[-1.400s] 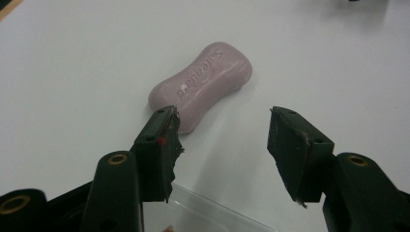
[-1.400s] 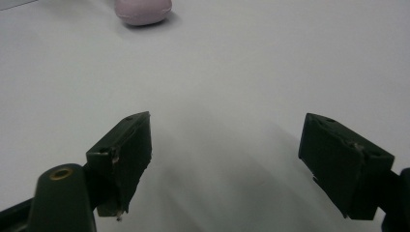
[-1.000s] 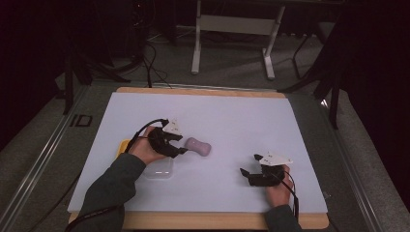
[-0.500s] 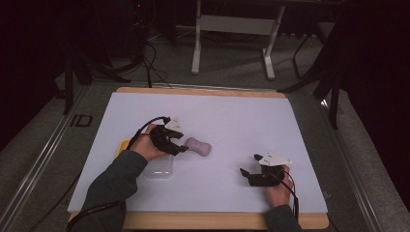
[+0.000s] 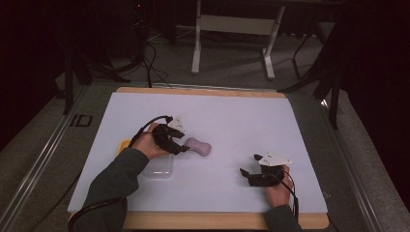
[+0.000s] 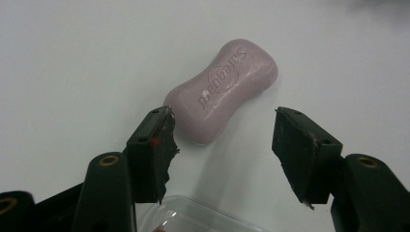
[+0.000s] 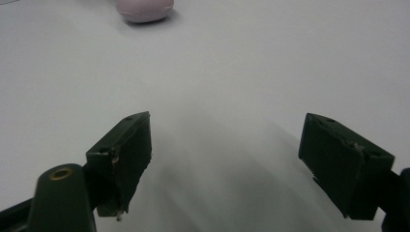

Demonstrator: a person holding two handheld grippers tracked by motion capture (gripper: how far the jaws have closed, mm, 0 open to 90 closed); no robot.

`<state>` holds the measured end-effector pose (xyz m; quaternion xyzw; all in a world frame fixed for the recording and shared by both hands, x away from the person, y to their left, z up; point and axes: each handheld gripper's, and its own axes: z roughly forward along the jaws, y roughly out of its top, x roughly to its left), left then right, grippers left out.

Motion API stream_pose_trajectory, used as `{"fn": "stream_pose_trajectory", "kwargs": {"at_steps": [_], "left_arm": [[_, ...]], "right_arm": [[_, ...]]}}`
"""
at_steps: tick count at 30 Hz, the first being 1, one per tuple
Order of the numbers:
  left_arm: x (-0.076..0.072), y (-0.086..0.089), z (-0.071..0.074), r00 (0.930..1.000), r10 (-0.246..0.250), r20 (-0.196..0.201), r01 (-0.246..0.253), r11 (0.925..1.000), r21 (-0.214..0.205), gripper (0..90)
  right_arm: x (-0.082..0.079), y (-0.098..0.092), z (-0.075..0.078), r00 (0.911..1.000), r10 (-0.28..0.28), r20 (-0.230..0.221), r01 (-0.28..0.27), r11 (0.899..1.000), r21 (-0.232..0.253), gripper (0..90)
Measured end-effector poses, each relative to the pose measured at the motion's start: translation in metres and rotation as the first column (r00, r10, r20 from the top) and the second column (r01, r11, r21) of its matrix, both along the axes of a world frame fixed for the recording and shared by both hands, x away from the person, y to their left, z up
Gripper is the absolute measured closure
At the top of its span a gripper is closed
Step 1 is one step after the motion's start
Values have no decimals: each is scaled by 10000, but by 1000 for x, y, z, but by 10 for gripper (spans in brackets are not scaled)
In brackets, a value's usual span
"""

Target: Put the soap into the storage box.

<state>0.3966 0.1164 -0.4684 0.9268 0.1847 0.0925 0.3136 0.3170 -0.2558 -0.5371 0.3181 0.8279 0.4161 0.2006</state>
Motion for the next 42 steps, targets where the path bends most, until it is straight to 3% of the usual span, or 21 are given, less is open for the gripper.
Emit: {"fn": "stream_pose_trajectory", "kwargs": {"at_steps": [13, 16, 24, 28, 36, 42], "left_arm": [[12, -9, -7, 9984, -361, -427, 364, 9993, 61, 325], [16, -11, -8, 9976, -389, -565, 383, 9992, -111, 320], [22, -19, -15, 9980, -251, -585, 268, 9993, 277, 303], [26, -21, -16, 9972, -297, -680, 303, 9995, 87, 263], [32, -32, -22, 9971, -354, -668, 364, 9992, 140, 172], [38, -38, -29, 9925, -566, -1080, 577, 9983, 66, 149]], "right_arm": [[0, 0, 0, 10000, 4, -6, -4, 10000, -1, 188], [0, 0, 0, 10000, 2, -1, -2, 10000, 6, 188], [0, 0, 0, 10000, -4, -5, 4, 10000, 0, 188], [0, 0, 0, 10000, -22, -15, 22, 10000, 37, 188], [0, 0, 0, 10000, -18, -16, 18, 10000, 22, 188], [0, 0, 0, 10000, 4, -8, -4, 10000, 15, 190]]}}
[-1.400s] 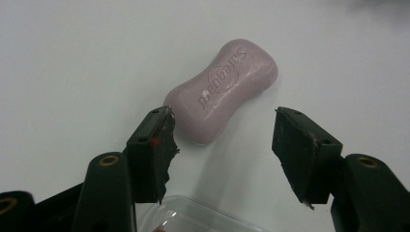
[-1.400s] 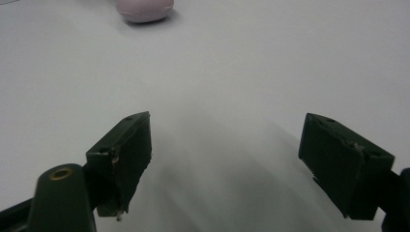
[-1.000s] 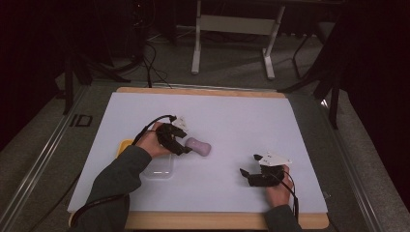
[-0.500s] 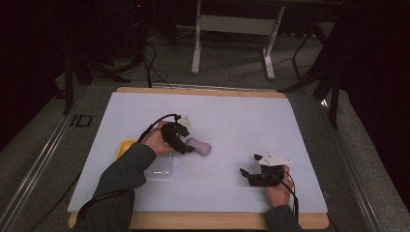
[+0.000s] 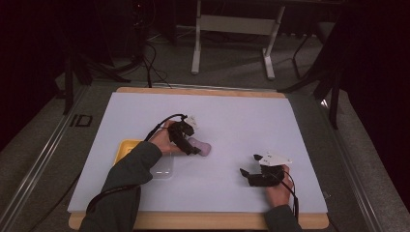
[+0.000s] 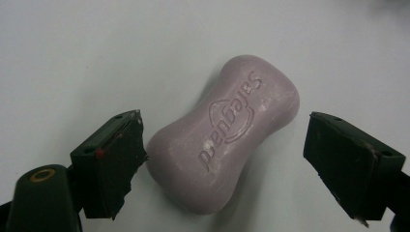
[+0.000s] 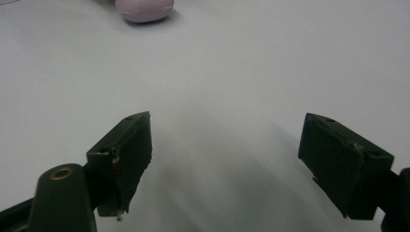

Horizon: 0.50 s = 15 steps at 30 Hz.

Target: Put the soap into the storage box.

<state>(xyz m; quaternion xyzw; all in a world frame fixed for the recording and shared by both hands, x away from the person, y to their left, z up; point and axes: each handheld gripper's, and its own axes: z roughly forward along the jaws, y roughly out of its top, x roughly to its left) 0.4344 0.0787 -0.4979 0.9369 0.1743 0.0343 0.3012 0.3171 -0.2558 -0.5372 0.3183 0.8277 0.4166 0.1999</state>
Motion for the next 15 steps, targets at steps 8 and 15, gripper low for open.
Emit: {"fn": "stream_pose_trajectory", "kwargs": {"at_steps": [8, 15], "left_arm": [[5, -5, -5, 9999, -111, -92, 112, 9999, 112, 148], [3, -6, -5, 9993, -331, -176, 336, 9989, 314, 179]], "right_arm": [[0, 0, 0, 10000, 2, 5, -2, 10000, -30, 191], [0, 0, 0, 10000, 13, 46, -13, 10000, -43, 191]]}}
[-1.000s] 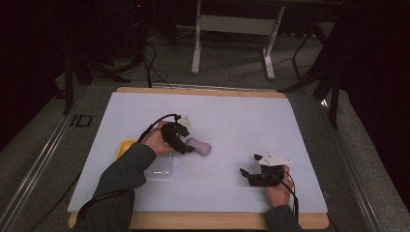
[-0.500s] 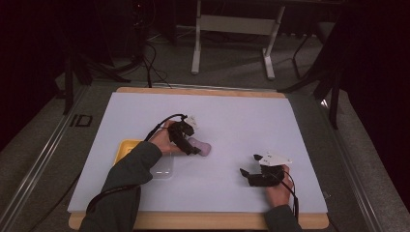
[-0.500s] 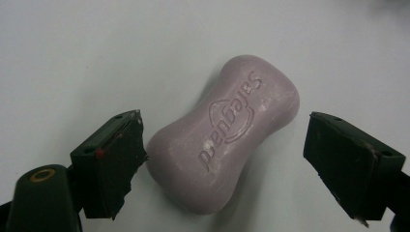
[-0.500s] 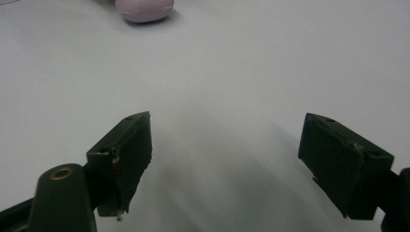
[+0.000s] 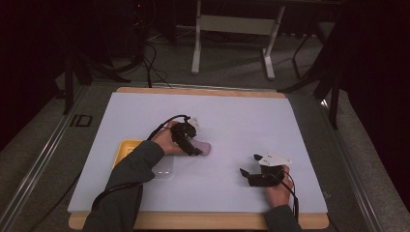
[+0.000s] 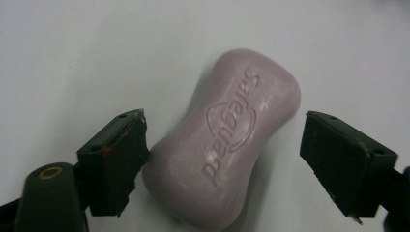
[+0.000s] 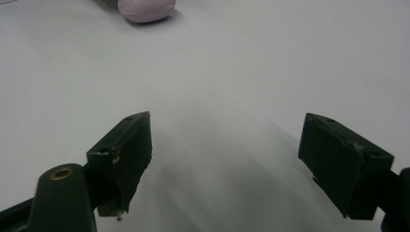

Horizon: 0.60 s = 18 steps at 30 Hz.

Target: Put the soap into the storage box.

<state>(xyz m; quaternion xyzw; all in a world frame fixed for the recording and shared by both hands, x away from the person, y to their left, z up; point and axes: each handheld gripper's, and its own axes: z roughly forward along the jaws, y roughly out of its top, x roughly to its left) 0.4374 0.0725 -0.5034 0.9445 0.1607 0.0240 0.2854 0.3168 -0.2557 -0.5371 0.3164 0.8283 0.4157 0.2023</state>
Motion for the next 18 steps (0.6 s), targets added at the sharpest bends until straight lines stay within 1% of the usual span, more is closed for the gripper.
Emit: {"fn": "stream_pose_trajectory", "kwargs": {"at_steps": [2, 3, 6, 8, 9, 10, 13, 15, 17, 18], "left_arm": [[-2, 2, 1, 9999, -76, -101, 78, 9999, 120, 215], [-4, 2, 1, 9999, -115, -73, 116, 9998, 150, 218], [-8, 4, 3, 9997, -242, -96, 245, 9993, 298, 271], [-10, 4, 4, 9997, -218, -83, 221, 9991, 359, 301], [-12, 5, 4, 9995, -240, -203, 247, 9991, 356, 301], [-12, 6, 5, 9994, -242, -252, 253, 9989, 407, 331], [-14, 5, 6, 9984, -270, -492, 294, 9985, 471, 361], [-13, 4, 8, 9973, -347, -654, 377, 9983, 450, 362], [-11, 2, 10, 9961, -152, -872, 201, 9982, 556, 351], [-10, 1, 10, 9958, -88, -911, 141, 9982, 581, 343]], "right_arm": [[0, 0, 0, 10000, -3, -1, 3, 10000, 9, 191], [0, 0, 0, 10000, -4, -1, 4, 10000, 8, 190], [0, 0, 0, 10000, 3, 10, -3, 10000, -6, 190], [0, 0, 0, 10000, -1, 9, 1, 10000, -12, 191], [0, 0, 0, 10000, -9, 19, 9, 10000, -24, 190], [0, 0, 0, 10000, -11, 26, 11, 10000, -30, 191], [0, 0, 0, 10000, -20, 20, 20, 10000, -31, 190], [0, 0, 0, 10000, -12, 23, 12, 10000, -31, 190], [0, 0, 0, 10000, -17, 19, 17, 10000, -34, 190], [0, 0, 0, 10000, -17, 16, 17, 10000, -42, 190]]}}
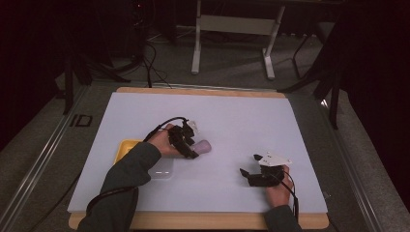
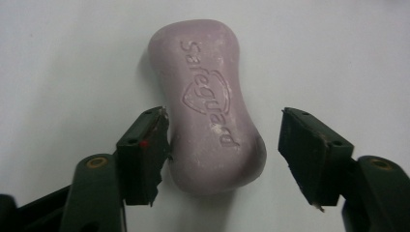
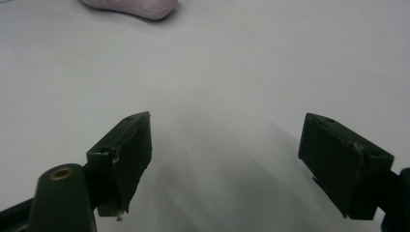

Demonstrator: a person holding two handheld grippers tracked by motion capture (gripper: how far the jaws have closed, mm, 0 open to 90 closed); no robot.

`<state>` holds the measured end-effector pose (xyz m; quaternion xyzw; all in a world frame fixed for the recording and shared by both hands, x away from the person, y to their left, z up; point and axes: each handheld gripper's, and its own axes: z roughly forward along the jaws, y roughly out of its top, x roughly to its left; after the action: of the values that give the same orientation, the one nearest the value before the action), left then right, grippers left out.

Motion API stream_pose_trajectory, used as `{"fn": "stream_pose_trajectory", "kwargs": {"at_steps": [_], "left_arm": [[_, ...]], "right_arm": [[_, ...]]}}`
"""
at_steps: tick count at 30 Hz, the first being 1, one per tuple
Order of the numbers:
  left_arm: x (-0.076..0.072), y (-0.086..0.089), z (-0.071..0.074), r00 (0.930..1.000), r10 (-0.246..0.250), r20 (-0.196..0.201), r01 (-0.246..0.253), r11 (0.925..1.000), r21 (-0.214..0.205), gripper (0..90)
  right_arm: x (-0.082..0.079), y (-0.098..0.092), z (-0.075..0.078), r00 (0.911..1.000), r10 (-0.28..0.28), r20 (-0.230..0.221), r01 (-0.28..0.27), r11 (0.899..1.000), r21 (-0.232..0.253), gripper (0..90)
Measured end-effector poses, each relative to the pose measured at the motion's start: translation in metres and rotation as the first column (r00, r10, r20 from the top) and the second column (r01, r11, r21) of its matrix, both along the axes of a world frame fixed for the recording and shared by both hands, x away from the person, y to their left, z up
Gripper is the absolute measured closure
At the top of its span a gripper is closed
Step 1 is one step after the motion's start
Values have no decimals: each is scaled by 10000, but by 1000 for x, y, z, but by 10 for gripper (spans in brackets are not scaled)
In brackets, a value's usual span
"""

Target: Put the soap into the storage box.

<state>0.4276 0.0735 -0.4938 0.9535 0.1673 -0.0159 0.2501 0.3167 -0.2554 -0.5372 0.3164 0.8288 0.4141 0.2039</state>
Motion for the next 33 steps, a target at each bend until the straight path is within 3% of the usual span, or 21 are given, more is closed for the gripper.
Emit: {"fn": "stream_pose_trajectory", "kwargs": {"at_steps": [6, 11, 15, 20, 27, 33], "left_arm": [[4, -12, -1, 9985, 530, -170, -520, 9972, 539, 294], [5, -21, -3, 9954, 920, -251, -887, 9899, 1104, 310], [5, -26, -3, 9939, 1061, -304, -1014, 9864, 1291, 328], [5, -35, -4, 9909, 1338, 113, -1335, 9732, 1873, 357], [5, -45, -8, 9849, 1730, 99, -1706, 9578, 2315, 435], [1, -53, -6, 9850, 1686, 355, -1718, 9457, 2757, 486]], "right_arm": [[0, 0, 0, 10000, -14, 4, 14, 10000, -10, 190], [0, 0, 0, 10000, -23, -34, 22, 10000, -16, 190], [0, 1, 0, 10000, -12, -33, 12, 10000, -85, 190], [0, -1, 0, 10000, 34, -7, -34, 10000, 72, 190], [0, 0, 0, 10000, 40, -11, -40, 10000, 42, 190], [-1, 0, 0, 10000, 50, -12, -50, 10000, 76, 189]]}}
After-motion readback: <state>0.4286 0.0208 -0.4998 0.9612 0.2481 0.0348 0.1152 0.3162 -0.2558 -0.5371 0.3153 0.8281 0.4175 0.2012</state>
